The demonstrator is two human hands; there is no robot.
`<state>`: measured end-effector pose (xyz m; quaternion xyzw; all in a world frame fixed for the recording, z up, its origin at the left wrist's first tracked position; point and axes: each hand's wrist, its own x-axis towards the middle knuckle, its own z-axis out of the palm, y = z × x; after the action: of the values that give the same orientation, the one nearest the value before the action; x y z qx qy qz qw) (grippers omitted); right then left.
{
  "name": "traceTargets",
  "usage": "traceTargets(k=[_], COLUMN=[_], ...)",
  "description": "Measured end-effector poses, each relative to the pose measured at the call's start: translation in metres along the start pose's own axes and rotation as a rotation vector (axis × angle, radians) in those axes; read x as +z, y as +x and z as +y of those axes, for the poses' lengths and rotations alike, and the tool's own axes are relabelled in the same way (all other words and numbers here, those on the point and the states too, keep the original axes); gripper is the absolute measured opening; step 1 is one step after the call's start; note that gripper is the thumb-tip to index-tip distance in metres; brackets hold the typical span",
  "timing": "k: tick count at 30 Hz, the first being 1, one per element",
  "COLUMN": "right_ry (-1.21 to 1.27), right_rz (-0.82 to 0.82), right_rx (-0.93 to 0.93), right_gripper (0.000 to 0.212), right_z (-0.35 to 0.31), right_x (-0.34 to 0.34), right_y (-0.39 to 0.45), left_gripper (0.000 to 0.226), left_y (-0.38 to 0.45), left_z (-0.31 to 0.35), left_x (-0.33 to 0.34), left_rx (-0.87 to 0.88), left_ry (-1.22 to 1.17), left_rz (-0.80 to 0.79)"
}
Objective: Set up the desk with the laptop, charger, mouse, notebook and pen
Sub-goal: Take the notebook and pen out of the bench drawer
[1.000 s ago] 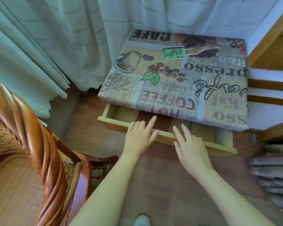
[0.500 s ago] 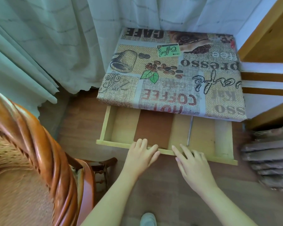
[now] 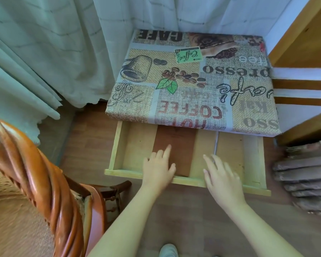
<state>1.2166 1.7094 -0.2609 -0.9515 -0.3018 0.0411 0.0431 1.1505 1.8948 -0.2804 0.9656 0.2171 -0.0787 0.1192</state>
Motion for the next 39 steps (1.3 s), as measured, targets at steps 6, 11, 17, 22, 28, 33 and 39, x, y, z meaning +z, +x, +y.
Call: traceTargets(k=[6,11,17,22,28,33,39], right_ry=[-0.025,0.007,0.048,0.100,0.325,0.679,0.854], right_rz=[-0.156,-0.333,-0.409,-0.411,-0.288,-0.162,-0.046], right_rx=[0.109,0.197,0.239,0.269,0.269,0.367,0.512], right_gripper=[0.054,0.060,0.062,0.063,0.054,0.045,0.061], right_z=[0.014,0.018,0.020,0.016,0.008,-0.004,-0.010], right_x=[0.012,0.021,0.028,0.031,0.042,0.052,0.056], right_y=[0.037,0.052,0.053,0.056,0.064,0.070,0.077], left_gripper=[0.108,0.116,0.100,0.104,0.105,0.099,0.099], left_y=[0.038,0.045,0.041,0.037,0.037,0.039,0.038], left_z=[-0.011,-0.002,0.010,0.020,0.026,0.028,0.024], left_x=[-0.004,0.005,0.006,0.011,0.012,0.011,0.010], left_rx=[-0.277,-0.321,-0.438,-0.442,-0.417,-0.369,-0.332], left_ry=[-0.225,-0.316,-0.498,-0.447,-0.417,-0.448,-0.469], left_rz=[-0.288,-0.326,-0.149,-0.158,-0.146,-0.125,-0.078])
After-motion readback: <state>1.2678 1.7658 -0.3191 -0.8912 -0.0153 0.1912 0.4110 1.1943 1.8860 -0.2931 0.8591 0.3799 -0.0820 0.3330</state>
